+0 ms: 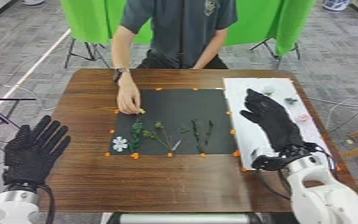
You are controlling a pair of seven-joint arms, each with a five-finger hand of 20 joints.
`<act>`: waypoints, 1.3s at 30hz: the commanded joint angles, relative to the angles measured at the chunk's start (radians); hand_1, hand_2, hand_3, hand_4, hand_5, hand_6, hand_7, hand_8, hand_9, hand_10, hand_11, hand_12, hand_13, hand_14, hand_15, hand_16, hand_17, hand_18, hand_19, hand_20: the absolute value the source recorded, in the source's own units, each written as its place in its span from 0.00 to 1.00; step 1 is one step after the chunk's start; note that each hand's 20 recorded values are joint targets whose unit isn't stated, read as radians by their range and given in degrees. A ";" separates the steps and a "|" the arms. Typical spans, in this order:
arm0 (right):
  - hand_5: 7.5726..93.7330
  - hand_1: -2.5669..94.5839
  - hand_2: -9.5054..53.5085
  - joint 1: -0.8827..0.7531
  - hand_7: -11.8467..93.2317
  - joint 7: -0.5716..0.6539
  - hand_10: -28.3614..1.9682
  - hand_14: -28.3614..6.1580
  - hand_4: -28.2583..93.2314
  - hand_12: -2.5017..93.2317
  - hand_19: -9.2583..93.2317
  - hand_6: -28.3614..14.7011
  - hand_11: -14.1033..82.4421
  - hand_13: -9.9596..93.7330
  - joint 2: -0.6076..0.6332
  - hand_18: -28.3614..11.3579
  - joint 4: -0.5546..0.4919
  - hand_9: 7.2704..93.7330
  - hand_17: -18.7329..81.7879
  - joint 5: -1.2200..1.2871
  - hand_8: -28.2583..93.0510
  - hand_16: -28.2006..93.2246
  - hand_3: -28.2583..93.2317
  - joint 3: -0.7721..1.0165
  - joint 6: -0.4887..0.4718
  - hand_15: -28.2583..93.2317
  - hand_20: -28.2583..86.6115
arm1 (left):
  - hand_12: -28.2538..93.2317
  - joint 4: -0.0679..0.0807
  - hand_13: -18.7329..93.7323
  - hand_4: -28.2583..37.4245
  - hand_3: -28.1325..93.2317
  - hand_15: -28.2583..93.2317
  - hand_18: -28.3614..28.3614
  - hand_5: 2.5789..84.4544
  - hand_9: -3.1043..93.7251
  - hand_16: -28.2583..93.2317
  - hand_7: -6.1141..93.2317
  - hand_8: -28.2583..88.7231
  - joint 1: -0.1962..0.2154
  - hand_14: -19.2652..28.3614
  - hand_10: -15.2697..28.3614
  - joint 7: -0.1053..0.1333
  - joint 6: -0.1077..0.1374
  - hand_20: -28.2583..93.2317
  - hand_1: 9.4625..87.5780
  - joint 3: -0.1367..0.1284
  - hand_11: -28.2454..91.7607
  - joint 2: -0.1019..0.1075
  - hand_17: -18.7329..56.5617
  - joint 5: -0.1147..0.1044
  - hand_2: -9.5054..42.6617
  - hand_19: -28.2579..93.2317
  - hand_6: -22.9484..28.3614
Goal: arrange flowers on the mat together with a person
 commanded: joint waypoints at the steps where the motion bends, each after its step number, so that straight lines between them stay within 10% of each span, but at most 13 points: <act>1: 0.26 0.24 0.24 -0.003 0.25 -0.059 0.46 0.52 0.03 0.14 0.43 0.50 0.21 0.26 0.014 0.43 0.006 0.21 0.25 -0.147 0.14 0.30 0.91 0.022 0.044 0.32 0.30 | 0.31 -0.004 0.44 0.00 0.83 0.37 0.73 0.51 0.44 0.21 0.16 0.17 0.011 0.68 0.65 0.000 0.001 0.33 0.24 0.000 0.35 0.000 0.22 -0.005 0.40 0.44 0.58; 19: 0.28 0.29 0.12 0.129 0.27 0.005 0.49 0.52 0.04 0.14 0.48 0.53 0.21 0.27 0.151 0.38 0.153 0.22 0.25 -1.030 0.13 0.31 0.89 0.113 0.043 0.32 0.31 | 0.31 0.000 0.44 0.00 0.83 0.37 0.73 0.51 0.44 0.21 0.16 0.17 0.004 0.69 0.65 0.004 -0.005 0.33 0.24 0.009 0.35 0.006 0.22 -0.007 0.40 0.44 0.58; 39: 0.23 0.37 0.00 0.375 0.23 0.380 0.40 0.38 0.02 0.16 0.66 0.45 0.22 0.31 0.221 0.27 0.393 0.22 0.29 -1.319 0.16 0.29 0.90 -0.066 -0.271 0.43 0.32 | 0.31 -0.007 0.43 0.00 0.83 0.37 0.73 0.51 0.44 0.21 0.16 0.17 0.000 0.69 0.65 0.021 -0.004 0.33 0.24 0.025 0.34 -0.014 0.22 -0.007 0.40 0.44 0.58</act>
